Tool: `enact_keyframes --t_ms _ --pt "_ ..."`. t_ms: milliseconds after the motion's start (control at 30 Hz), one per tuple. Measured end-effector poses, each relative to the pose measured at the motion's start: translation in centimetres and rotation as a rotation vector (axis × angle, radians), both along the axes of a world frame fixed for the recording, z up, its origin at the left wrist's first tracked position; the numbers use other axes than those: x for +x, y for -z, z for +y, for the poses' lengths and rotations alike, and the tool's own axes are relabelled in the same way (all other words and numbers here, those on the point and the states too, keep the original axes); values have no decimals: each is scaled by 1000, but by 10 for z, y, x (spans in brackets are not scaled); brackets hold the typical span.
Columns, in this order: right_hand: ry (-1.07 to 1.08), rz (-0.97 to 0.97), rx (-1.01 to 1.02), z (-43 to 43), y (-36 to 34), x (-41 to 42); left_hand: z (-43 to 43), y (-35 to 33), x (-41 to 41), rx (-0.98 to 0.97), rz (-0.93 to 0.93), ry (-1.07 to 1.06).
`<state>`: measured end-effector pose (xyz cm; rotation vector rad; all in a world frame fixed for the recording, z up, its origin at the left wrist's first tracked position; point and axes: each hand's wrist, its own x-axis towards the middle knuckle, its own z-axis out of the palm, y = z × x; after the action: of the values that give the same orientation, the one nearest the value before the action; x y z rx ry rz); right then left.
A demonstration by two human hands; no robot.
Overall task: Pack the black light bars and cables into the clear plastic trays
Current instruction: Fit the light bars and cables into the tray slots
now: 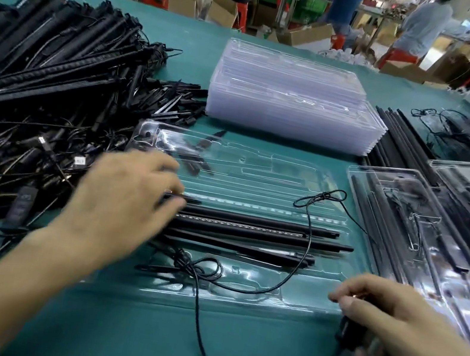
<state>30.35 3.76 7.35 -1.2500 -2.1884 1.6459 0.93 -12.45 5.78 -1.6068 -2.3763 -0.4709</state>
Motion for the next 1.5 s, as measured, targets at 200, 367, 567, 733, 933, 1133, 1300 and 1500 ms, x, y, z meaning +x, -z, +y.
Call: enact_keyframes --t_ms 200,367,567,733,933,1133,1300,1500 --pt "36 -43 152 -16 9 -46 11 20 28 -75 -309 505" --pt "109 60 252 -12 25 -60 10 24 25 -18 -148 614" --pt "262 286 95 -9 32 -56 6 20 21 -38 -24 606" --pt "178 123 256 -3 31 -50 -2 12 2 -209 -74 437" --pt "83 -33 427 -3 27 -48 -11 3 -18 -337 -148 151" --pt "29 -16 473 -9 30 -54 7 17 -5 -100 -256 141" --pt "15 18 432 -9 28 -54 11 31 -16 -55 -378 127" --pt "71 95 396 -7 24 -44 14 39 -27 58 -632 129"
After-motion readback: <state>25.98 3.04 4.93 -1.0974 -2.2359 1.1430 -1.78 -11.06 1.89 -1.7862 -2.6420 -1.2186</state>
